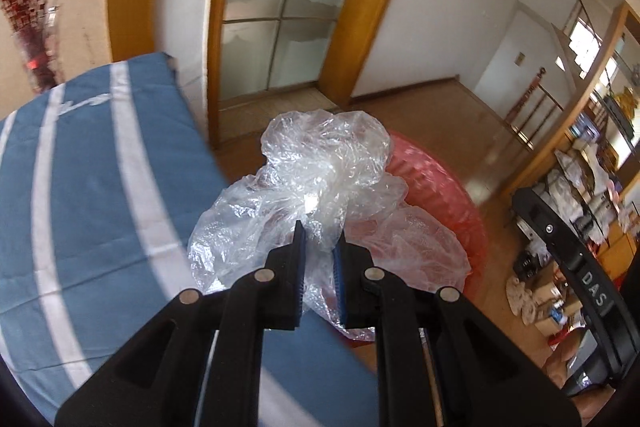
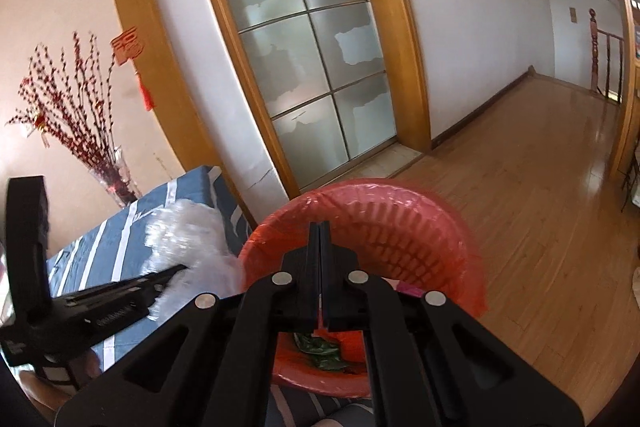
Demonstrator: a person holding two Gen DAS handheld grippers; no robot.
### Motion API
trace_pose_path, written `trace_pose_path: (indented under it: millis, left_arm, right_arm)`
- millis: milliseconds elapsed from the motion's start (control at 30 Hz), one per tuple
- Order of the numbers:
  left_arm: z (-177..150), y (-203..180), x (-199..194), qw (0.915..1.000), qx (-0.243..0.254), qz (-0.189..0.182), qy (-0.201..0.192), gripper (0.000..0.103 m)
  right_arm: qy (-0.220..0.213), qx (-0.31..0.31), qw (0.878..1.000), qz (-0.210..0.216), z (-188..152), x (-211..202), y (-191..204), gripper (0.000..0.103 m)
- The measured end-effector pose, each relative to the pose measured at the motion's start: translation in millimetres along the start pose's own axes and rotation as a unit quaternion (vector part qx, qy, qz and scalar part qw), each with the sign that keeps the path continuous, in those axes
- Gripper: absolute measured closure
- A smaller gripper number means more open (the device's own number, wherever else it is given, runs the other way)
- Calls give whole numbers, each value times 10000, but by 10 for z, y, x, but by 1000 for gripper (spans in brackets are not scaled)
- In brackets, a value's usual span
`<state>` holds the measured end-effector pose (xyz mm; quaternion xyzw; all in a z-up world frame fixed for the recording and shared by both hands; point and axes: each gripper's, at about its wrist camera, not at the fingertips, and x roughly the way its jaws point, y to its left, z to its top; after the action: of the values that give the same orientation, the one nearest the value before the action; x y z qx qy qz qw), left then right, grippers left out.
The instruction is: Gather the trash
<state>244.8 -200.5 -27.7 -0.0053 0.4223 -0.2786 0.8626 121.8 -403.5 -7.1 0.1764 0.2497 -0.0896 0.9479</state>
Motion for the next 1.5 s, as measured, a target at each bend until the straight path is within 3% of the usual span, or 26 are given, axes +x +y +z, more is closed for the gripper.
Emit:
trace_pose_path:
  millis: [133,267,400,633,700,767,1000,1167,1367,1433,1500]
  left_arm:
    - [1,-236,251,9996,158,-145,204,83]
    - [-38,-286,458,9992,203,-82,345,59]
    - [-83,-169,527,9988,46,-116,468,53]
    - [-101,16,382,9995,-103,-16,307,45]
    - [-103,60,320,9996,-152,-24,235,43]
    - [-86,60,275,9995,-203,-76,213,40]
    - [-170,127,-20,9998,-182,37,-50,33]
    - [-408,223,-481,9977,-54,465,-495,24]
    - [-762,341,-1022,9876,-10,1153,-1066,10]
    - [-901,387,-1185,9826,-81,1397,-1217,7]
    - [-1056,433,-1330,9781,-188,1595,-1321,5]
  right_arm:
    - [28,138,9998,-157,-11,-36,-157,102]
    - [108,277,9993,-237,-49,-45,-276,101]
    - [156,299,9991,-261,-80,-44,-289,101]
    - [245,164,9994,-161,-118,-20,-158,98]
    - [240,109,9995,-156,-117,-19,-106,87]
    - [199,114,9997,-114,-117,-44,-91,63]
    - [97,-53,9997,-214,-159,-191,-49,36]
    - [127,-192,9992,-322,-299,-333,-12,12]
    - [5,-501,9979,-423,-488,-542,123,9]
    - [-86,-609,9975,-344,-554,-623,178,2]
    - [-134,-771,9966,-239,-625,-697,242,2]
